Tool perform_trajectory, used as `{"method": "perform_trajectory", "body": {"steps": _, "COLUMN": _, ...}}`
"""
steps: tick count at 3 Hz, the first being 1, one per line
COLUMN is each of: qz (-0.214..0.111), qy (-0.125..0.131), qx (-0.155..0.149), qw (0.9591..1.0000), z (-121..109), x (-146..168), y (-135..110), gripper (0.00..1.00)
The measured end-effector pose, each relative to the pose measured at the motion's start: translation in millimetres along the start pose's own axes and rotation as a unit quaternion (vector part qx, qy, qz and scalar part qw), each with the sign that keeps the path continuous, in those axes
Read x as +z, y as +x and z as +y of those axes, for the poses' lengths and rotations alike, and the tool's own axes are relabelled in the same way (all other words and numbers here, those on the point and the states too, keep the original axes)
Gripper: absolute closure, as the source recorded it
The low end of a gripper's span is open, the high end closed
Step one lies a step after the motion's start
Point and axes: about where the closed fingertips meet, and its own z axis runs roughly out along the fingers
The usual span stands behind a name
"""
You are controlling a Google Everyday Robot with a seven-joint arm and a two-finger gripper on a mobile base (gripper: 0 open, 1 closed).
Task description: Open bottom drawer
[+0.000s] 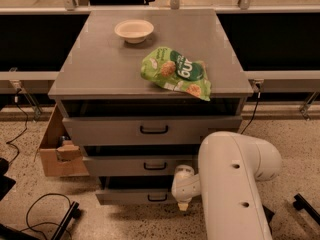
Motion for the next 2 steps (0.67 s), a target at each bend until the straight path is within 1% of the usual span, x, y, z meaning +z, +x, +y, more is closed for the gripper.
{"method": "perform_trajectory", "body": {"steps": 1, "qz": 0.0, "qy": -0.001, "qx": 0.0, "qw": 1.0, "z": 0.9, "x": 0.7, "y": 0.3, "gripper": 0.0}}
{"method": "perform_trajectory", "body": {"steps": 2, "qz": 0.0, "qy": -0.001, "qx": 0.0, "qw": 1.0, "z": 0.9, "x": 0.7, "y": 0.3, "gripper": 0.0}}
